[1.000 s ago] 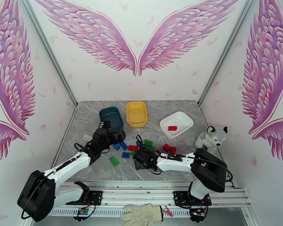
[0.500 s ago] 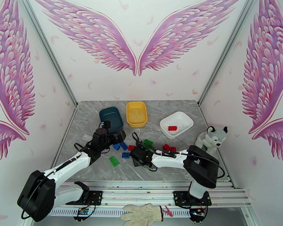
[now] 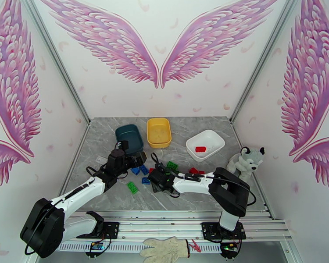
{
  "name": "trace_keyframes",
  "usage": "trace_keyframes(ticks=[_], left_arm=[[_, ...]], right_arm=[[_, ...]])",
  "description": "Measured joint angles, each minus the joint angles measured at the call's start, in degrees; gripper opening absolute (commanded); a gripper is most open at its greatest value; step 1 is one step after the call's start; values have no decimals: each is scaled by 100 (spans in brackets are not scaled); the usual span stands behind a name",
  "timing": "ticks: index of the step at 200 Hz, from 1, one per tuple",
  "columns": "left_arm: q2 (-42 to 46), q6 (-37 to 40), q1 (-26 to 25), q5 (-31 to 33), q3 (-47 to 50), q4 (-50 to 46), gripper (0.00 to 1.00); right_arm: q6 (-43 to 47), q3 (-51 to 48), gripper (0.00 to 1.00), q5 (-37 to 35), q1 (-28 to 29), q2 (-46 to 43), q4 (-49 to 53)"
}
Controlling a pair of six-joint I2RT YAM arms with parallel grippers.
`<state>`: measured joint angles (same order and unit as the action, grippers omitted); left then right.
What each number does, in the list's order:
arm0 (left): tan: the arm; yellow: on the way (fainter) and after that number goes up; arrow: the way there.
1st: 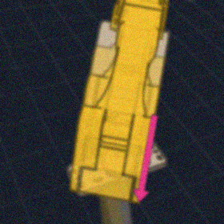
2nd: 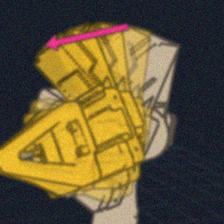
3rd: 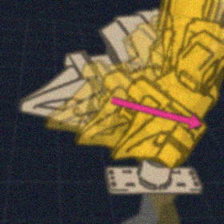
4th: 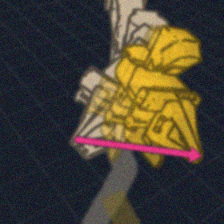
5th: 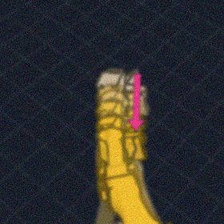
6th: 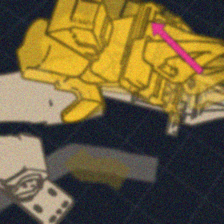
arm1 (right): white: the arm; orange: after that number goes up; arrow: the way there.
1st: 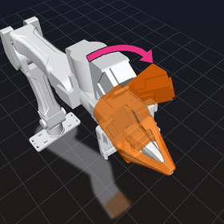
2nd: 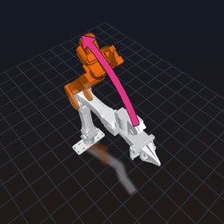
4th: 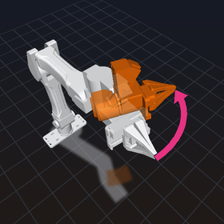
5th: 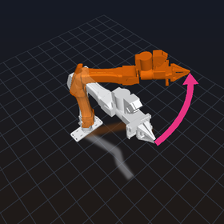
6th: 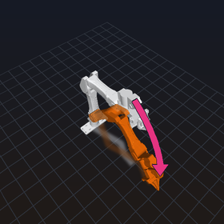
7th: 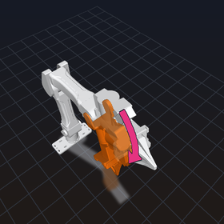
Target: Sort the legos into containers by color
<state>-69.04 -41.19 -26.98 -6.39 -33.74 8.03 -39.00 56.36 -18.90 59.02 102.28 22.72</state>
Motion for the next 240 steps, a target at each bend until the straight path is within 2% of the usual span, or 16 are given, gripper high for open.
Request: trace_keyframes(ticks=[16, 114, 188, 217, 240], left_arm=[[2, 7, 0, -2, 0, 0, 99], [4, 4, 11, -20, 0, 0, 99], [4, 4, 9, -22, 0, 2, 99], [-9, 4, -9, -44, 0, 26, 99], [-142, 7, -52, -70, 0, 105, 99]], right_arm=[[-15, 13, 76, -22, 0, 7, 7], [-177, -129, 76, -584, -4, -98, 214], [-212, -511, 61, -599, -4, -415, 177], [-153, -511, 47, -573, -35, -415, 103], [-133, -511, 41, -490, -114, -422, 46]])
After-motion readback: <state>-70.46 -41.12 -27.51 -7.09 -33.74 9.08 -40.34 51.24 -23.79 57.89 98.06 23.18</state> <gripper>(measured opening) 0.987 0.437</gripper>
